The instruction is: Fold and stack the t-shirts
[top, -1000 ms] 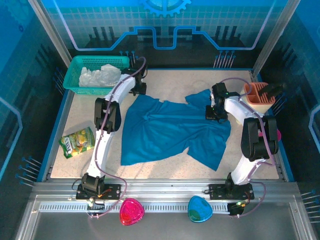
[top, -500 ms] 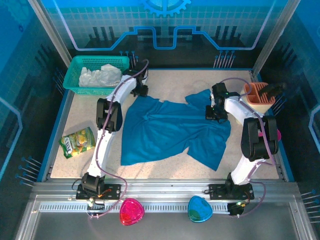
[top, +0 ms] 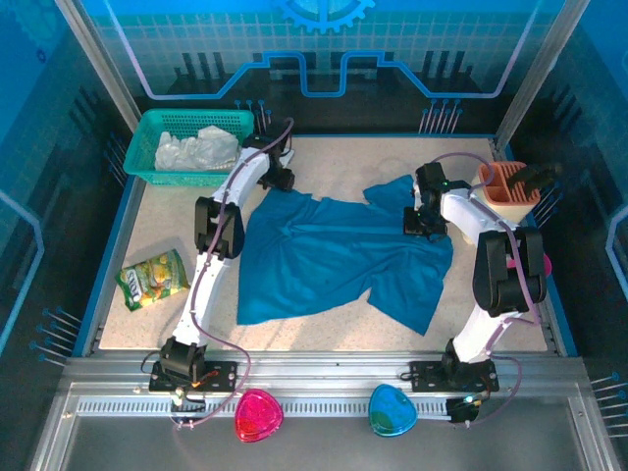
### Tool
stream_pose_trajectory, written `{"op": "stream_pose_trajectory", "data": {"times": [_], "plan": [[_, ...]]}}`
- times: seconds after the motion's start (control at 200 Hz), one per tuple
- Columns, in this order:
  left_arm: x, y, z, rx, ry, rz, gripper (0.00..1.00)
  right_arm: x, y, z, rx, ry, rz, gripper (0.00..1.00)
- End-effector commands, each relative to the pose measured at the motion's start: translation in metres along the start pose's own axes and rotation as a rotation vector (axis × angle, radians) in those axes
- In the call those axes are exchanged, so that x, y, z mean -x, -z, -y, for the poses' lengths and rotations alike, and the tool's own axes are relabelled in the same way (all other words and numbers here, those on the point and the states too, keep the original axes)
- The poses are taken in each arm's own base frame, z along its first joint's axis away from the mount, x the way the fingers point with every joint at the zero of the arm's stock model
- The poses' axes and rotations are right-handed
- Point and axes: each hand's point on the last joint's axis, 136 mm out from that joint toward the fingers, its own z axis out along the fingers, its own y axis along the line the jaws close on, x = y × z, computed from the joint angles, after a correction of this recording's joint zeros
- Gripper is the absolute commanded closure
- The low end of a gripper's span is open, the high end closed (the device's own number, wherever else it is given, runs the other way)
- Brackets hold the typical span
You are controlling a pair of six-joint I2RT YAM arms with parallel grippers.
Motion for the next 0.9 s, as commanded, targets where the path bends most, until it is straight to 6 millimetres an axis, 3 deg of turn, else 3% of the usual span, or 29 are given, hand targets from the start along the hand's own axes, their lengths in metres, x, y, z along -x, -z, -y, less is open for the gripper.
{"op": "stream_pose_trajectory", "data": {"times": [0.0,0.065,0.15,0.215,0.31,0.375,0.46,0.53,0.706,0.896], "plan": [[-0.04,-0.021,0.008,-0.024,-0.04,-0.155,0.49,0.0,0.011,0.004,0.01,-0.018,0.013,1.0],[-0.042,-0.021,0.009,-0.022,-0.045,-0.157,0.5,0.0,0.013,0.004,0.012,-0.018,0.017,1.0],[-0.044,-0.021,0.009,-0.023,-0.043,-0.165,0.59,0.0,0.015,0.004,0.008,-0.016,0.024,1.0],[-0.044,-0.021,0.01,-0.025,-0.04,-0.167,0.69,-0.001,0.016,0.006,0.003,-0.013,0.026,1.0],[-0.043,-0.019,0.008,-0.014,-0.033,-0.159,0.9,-0.002,0.016,0.007,0.002,-0.013,0.027,1.0],[-0.039,-0.012,0.009,-0.017,-0.014,-0.137,0.97,-0.001,0.015,0.007,0.007,-0.01,0.028,1.0],[-0.028,0.006,0.008,-0.015,0.024,-0.08,1.0,0.007,0.017,0.007,0.019,-0.011,0.041,1.0],[-0.018,0.029,0.007,-0.003,0.056,-0.025,1.0,0.022,0.019,0.008,0.034,-0.014,0.058,1.0],[-0.005,0.091,0.005,0.022,0.13,0.094,1.0,0.079,0.023,0.016,0.056,-0.027,0.116,0.69],[-0.014,0.121,0.014,-0.015,0.174,0.172,1.0,0.134,-0.002,0.033,0.017,-0.038,0.116,0.47]]}}
